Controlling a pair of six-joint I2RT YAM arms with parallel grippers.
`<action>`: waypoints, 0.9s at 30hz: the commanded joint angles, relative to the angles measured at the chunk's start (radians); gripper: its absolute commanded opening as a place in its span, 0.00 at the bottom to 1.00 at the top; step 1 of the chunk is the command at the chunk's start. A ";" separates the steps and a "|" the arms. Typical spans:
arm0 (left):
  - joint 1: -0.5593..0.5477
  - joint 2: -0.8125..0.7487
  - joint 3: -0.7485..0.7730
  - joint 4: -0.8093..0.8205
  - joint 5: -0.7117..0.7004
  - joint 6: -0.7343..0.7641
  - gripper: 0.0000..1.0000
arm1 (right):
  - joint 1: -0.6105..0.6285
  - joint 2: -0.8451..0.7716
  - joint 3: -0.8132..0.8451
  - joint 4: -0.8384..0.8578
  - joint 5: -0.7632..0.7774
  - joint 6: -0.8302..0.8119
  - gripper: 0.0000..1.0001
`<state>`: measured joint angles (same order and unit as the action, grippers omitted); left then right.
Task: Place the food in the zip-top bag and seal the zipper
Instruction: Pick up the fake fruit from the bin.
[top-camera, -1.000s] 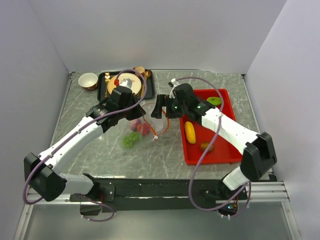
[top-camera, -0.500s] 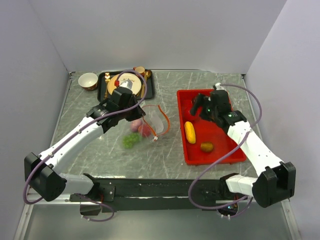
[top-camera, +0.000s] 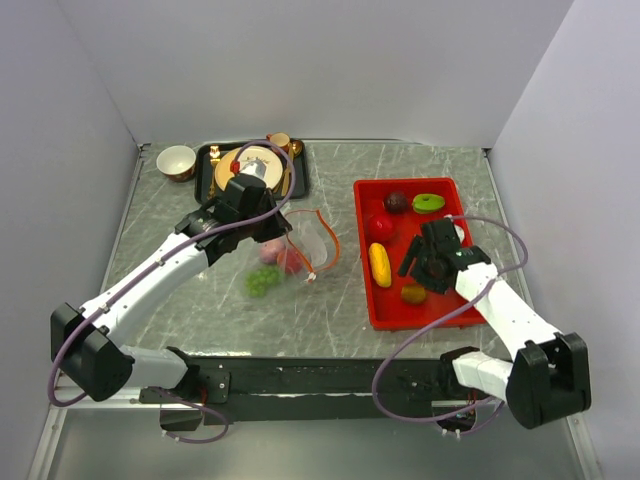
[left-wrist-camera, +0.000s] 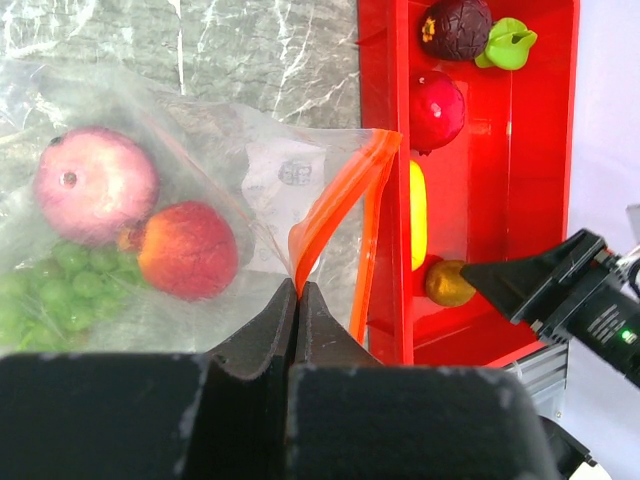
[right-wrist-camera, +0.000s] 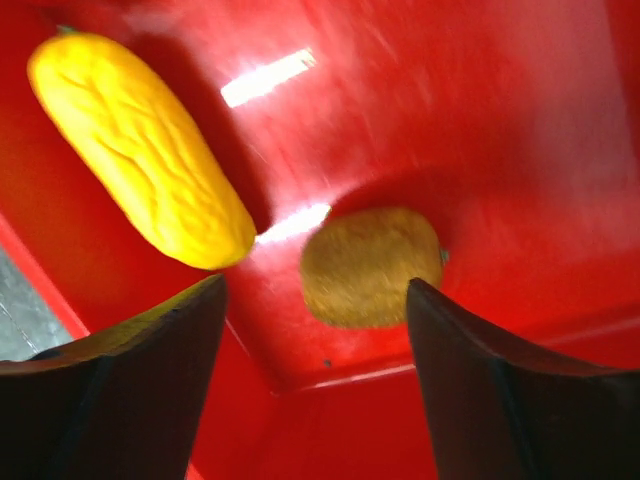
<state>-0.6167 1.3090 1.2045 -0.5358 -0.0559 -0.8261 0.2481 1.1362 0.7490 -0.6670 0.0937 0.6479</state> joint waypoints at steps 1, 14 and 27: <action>-0.003 0.007 0.018 0.017 0.004 0.008 0.01 | -0.006 -0.059 -0.051 0.006 -0.006 0.200 0.76; -0.003 0.007 -0.002 0.017 0.011 0.010 0.01 | -0.007 -0.053 -0.083 0.009 0.011 0.240 0.84; -0.003 0.021 -0.002 0.022 0.014 0.016 0.01 | -0.007 -0.033 -0.126 0.015 0.041 0.219 0.93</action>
<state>-0.6167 1.3239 1.1980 -0.5369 -0.0498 -0.8249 0.2481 1.0874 0.6132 -0.6750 0.0830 0.8520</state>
